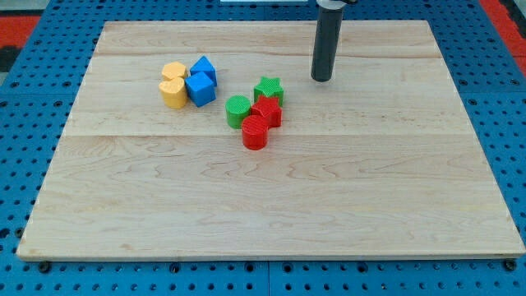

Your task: Move the group of blocks down a bit

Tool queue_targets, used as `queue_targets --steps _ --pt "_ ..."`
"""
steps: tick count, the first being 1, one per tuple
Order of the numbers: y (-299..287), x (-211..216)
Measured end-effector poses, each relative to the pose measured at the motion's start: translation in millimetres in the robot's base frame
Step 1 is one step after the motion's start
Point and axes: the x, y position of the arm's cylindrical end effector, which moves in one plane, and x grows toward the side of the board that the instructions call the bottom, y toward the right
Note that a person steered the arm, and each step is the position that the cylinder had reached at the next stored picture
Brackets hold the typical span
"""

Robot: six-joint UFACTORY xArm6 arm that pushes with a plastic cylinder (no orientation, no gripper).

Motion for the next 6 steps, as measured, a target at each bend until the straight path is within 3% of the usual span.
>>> queue_targets --steps 2,4,5,6 --pt "-46.2 37.7" --pt "-30.7 -0.8" --pt "-88.4 17.3" --pt "-104.4 34.7"
